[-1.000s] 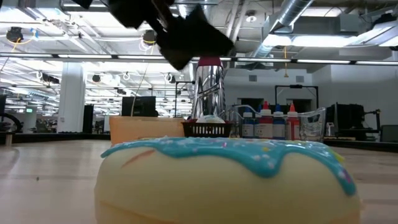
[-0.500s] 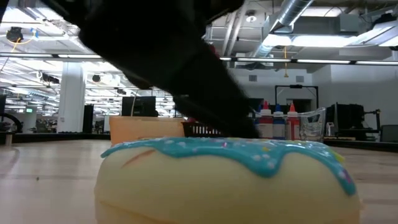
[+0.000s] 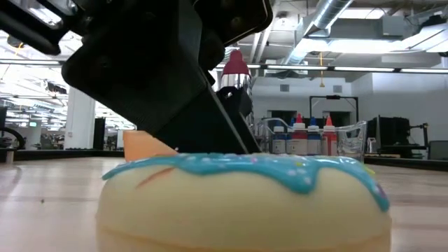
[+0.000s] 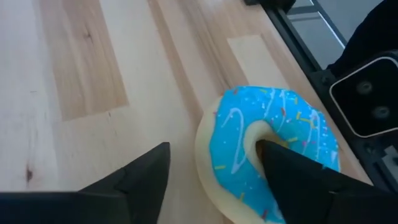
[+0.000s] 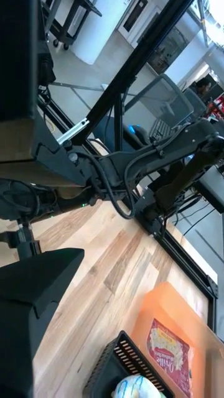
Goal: Pick & Place Food Item
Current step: Put the blue donut into the black bin
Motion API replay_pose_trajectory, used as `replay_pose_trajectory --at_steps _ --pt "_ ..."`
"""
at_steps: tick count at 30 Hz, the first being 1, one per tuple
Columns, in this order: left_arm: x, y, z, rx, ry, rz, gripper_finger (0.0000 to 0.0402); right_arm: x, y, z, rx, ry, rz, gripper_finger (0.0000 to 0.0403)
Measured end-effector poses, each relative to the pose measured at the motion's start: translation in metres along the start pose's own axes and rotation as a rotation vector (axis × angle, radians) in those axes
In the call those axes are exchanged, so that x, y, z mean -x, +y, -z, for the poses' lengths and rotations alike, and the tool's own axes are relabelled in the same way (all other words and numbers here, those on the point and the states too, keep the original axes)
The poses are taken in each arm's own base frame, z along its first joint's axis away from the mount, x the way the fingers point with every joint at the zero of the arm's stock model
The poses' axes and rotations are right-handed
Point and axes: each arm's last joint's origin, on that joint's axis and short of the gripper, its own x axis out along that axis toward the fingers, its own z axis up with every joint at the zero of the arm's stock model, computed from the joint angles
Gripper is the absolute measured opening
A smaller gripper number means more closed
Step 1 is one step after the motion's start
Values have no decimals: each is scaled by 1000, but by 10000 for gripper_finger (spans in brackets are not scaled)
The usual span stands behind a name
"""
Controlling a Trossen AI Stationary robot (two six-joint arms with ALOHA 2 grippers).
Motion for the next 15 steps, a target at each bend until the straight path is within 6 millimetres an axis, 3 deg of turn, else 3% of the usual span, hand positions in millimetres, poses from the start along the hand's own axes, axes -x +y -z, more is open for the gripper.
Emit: replay_pose_trajectory --at_steps 7,15 --pt "0 1 0 31 9 39 173 0 -1 1 15 5 9 164" --pt "3 12 -4 100 1 30 139 -1 -3 0 20 4 20 164"
